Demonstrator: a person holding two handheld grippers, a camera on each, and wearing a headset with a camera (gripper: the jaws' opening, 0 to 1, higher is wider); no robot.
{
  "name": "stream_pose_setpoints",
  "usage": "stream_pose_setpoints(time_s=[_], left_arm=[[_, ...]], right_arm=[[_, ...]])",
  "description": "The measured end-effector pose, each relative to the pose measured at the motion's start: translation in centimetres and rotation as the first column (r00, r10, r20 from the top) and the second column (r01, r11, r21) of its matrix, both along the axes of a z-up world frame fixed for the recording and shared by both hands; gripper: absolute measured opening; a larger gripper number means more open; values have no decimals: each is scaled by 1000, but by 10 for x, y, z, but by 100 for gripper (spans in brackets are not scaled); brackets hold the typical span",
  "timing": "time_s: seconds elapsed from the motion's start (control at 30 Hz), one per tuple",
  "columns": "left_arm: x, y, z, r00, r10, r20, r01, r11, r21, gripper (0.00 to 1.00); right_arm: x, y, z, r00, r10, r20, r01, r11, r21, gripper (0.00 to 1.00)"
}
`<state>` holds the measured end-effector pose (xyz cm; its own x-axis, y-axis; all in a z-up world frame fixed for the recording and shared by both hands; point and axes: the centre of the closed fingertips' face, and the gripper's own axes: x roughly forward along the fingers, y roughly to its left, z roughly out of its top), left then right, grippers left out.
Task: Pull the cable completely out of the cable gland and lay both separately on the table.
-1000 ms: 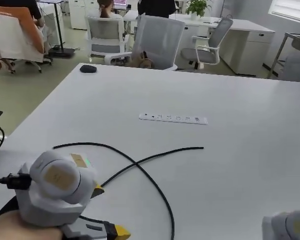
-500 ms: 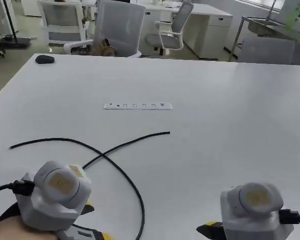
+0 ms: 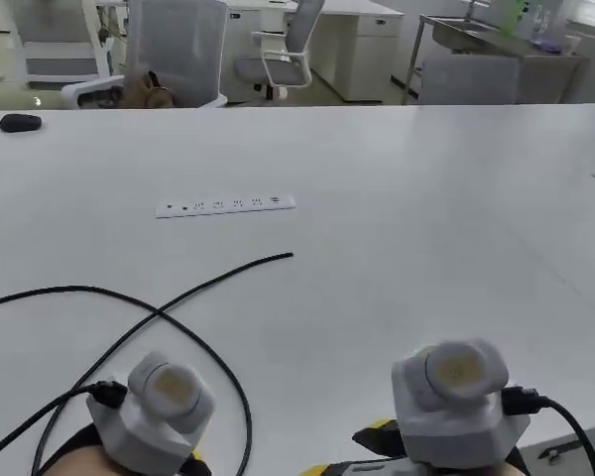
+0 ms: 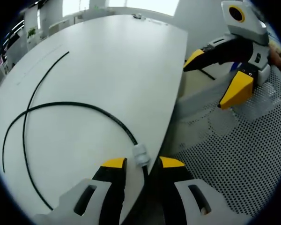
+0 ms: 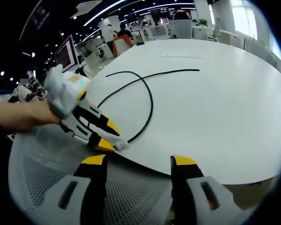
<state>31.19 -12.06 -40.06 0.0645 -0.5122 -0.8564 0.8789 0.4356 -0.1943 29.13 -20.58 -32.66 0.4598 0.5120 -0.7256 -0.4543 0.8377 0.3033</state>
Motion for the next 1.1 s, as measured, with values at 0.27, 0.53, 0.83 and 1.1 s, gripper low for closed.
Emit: stream_pose_setpoints(time_s=[0.27, 0.53, 0.83, 1.1], left_arm=[[-3, -2, -12, 1000, -6, 0, 6, 999, 45, 24], [-2, -1, -13, 1000, 1, -7, -1, 999, 49, 18], [6, 12, 12, 998, -51, 35, 50, 998, 47, 18], [12, 23, 52, 986, -104, 127, 100, 994, 40, 18]], right_arm=[[-1, 0, 1, 1000, 5, 3, -5, 1000, 5, 57], [-2, 1, 1, 1000, 17, 4, -17, 1000, 5, 57], [-4, 3, 1, 999, 38, -1, -38, 999, -1, 56], [-9, 9, -1, 995, 96, -21, -96, 995, -12, 55]])
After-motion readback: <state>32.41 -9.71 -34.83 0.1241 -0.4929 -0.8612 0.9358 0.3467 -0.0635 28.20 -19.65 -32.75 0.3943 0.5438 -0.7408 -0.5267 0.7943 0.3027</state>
